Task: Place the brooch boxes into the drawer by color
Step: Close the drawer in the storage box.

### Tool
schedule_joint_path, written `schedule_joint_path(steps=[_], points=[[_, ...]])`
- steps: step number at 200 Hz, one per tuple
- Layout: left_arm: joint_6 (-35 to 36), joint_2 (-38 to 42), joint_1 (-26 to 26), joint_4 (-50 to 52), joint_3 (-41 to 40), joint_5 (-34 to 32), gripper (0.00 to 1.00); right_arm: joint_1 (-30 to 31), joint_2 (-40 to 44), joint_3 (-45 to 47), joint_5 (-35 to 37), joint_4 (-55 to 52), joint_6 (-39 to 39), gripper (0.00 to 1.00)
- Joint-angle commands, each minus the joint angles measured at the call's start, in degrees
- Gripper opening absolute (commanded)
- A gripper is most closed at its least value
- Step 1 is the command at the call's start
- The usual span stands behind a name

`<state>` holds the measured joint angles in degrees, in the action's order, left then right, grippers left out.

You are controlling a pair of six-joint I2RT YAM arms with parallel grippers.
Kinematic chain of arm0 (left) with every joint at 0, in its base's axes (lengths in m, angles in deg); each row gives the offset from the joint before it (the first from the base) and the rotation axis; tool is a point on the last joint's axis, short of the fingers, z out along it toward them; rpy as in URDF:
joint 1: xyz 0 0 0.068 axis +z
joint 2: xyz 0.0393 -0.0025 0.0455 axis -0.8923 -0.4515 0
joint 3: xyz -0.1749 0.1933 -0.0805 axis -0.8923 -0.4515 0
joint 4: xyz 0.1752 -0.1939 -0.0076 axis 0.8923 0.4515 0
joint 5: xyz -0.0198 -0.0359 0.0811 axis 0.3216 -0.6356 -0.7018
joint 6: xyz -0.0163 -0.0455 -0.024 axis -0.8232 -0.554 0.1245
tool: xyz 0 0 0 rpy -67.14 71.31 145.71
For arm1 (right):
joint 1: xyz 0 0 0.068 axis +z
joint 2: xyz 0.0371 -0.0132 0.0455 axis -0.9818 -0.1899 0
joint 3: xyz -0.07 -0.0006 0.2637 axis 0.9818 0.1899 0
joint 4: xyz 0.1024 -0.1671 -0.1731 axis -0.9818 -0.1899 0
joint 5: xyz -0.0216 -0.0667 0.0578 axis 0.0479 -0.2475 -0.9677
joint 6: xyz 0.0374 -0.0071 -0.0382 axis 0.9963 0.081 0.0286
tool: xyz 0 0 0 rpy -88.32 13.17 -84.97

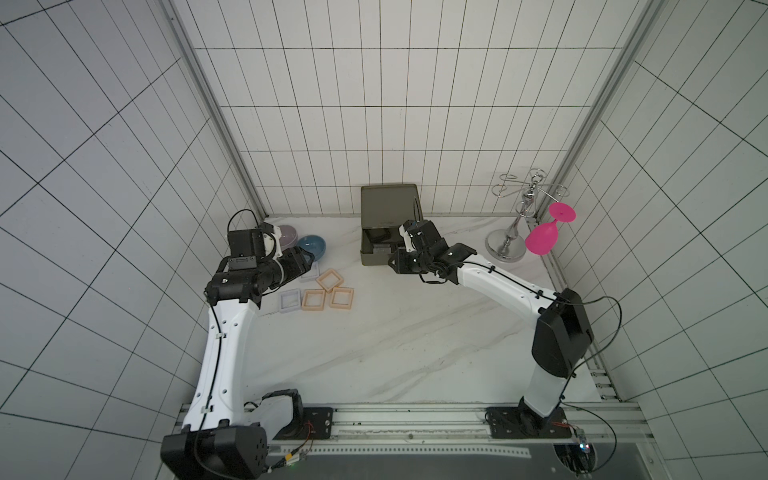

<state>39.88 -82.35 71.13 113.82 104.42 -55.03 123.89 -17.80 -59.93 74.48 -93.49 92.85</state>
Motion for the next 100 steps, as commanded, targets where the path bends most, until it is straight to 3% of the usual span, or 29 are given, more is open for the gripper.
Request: schedule_joint_path(steps=[1,100], points=[[0.9,0.2,0.4,-0.7,-0.6,0.7,0.61,-1.3,-2.1,-5.5,-1.0,3.0,-3.1,0.24],[1.2,0.5,1.1,-2.9,-3.0,-1.0,0.62,-4.9,-12.9,-19.5,-1.5,2.3,-6.7,0.26]])
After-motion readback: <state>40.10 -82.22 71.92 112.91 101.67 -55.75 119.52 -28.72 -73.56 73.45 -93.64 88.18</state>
